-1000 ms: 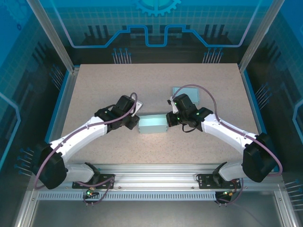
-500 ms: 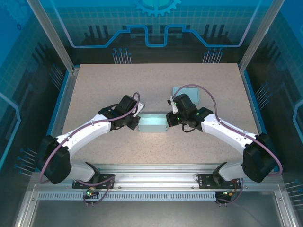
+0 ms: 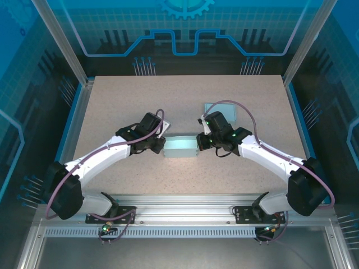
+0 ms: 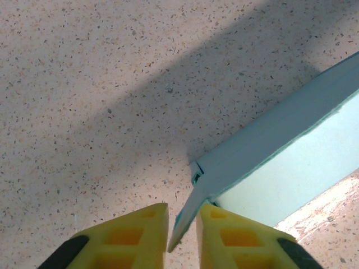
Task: Fold the paper box
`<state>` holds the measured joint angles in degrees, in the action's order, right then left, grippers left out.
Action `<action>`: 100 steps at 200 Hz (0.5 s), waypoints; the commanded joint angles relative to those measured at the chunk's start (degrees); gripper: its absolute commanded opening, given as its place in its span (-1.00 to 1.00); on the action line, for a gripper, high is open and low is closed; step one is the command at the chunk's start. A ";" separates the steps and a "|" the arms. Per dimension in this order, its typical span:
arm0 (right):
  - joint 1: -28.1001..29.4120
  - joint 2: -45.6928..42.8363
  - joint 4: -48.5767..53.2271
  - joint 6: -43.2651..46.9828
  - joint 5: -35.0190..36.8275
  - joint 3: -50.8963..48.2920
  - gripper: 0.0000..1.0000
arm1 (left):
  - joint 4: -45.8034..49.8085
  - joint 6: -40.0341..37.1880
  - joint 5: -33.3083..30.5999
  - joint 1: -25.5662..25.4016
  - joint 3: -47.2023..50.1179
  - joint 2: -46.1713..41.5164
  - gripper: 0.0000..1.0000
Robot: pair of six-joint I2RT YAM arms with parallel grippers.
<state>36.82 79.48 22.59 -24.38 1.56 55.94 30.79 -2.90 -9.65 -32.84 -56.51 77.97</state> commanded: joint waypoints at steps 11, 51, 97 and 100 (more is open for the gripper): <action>0.97 0.42 1.58 0.63 0.63 0.74 -0.99 | 1.63 1.21 -0.33 0.32 -2.42 -0.92 -0.81; 1.11 0.32 1.76 0.40 0.80 0.79 -0.99 | 3.99 3.73 1.79 0.33 -3.52 -0.96 -0.93; 2.28 1.23 1.58 -0.73 2.24 1.58 -0.98 | 3.37 9.79 6.63 0.35 -2.22 -0.65 -0.93; 2.42 1.38 1.61 -0.80 2.42 1.65 -0.98 | 3.14 10.35 7.04 0.32 -2.06 -0.63 -0.94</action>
<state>37.60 79.50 22.63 -24.45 2.50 55.99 33.19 2.35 -7.20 -32.77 -58.15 77.95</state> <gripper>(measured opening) 0.062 0.058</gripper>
